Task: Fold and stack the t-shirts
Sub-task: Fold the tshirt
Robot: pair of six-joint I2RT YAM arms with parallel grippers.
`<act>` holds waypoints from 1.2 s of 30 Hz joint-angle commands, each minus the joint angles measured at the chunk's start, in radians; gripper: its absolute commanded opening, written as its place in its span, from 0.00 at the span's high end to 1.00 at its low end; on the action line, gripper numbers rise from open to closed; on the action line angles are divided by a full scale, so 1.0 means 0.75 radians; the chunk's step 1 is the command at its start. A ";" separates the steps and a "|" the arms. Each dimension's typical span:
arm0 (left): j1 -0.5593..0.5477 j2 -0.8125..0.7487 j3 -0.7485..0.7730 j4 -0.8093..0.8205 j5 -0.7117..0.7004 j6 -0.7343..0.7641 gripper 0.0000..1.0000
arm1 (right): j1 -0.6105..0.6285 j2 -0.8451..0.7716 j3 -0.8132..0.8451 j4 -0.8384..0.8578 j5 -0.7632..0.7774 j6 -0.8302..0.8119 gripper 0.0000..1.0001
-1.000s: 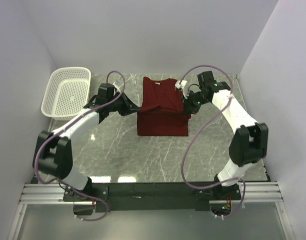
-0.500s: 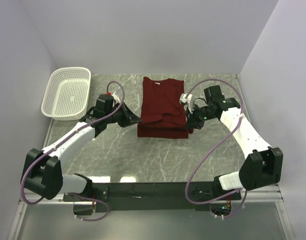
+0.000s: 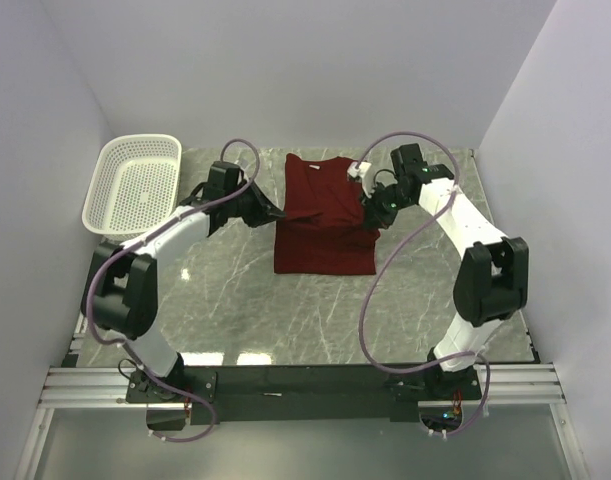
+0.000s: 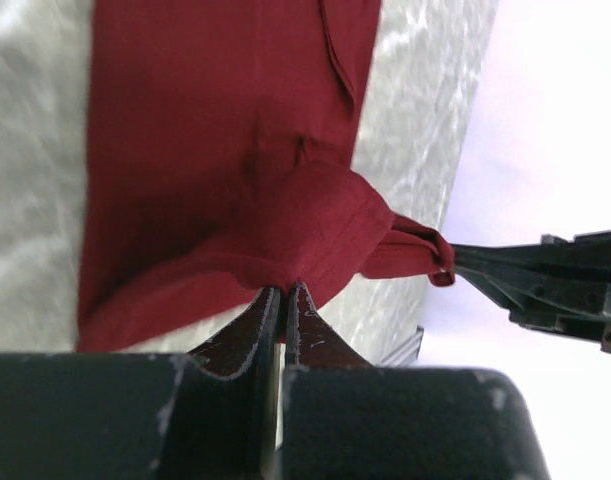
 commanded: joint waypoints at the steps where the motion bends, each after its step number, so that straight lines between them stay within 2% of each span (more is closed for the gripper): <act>1: 0.035 0.077 0.105 0.015 0.010 0.052 0.99 | -0.004 0.076 0.135 0.029 0.043 0.016 1.00; 8: 0.058 0.249 0.232 0.007 0.069 0.072 0.99 | -0.004 0.195 0.246 0.037 0.074 0.041 1.00; 26: 0.093 0.511 0.477 -0.052 0.087 0.082 0.99 | -0.008 0.432 0.479 0.025 0.129 0.088 0.98; 28: 0.095 0.535 0.494 -0.058 0.089 0.080 0.97 | -0.004 0.440 0.479 0.043 0.156 0.110 0.90; 29: 0.097 0.544 0.514 -0.064 0.092 0.080 0.77 | -0.006 0.442 0.479 0.059 0.174 0.127 0.85; 30: 0.097 0.550 0.522 -0.070 0.083 0.072 0.67 | -0.006 0.442 0.475 0.116 0.209 0.198 0.76; 31: 0.101 0.552 0.532 -0.075 0.071 0.066 0.58 | -0.008 0.442 0.473 0.143 0.240 0.231 0.55; 32: 0.103 0.546 0.547 -0.079 0.057 0.060 0.45 | -0.006 0.436 0.469 0.204 0.309 0.264 0.48; 33: 0.107 0.536 0.553 -0.081 0.018 0.060 0.41 | -0.008 0.416 0.449 0.245 0.348 0.351 0.38; 35: 0.117 0.487 0.567 -0.085 -0.027 0.066 0.35 | -0.008 0.379 0.416 0.301 0.411 0.395 0.31; 36: 0.121 0.464 0.565 -0.081 -0.039 0.080 0.34 | -0.008 0.355 0.361 0.370 0.434 0.441 0.20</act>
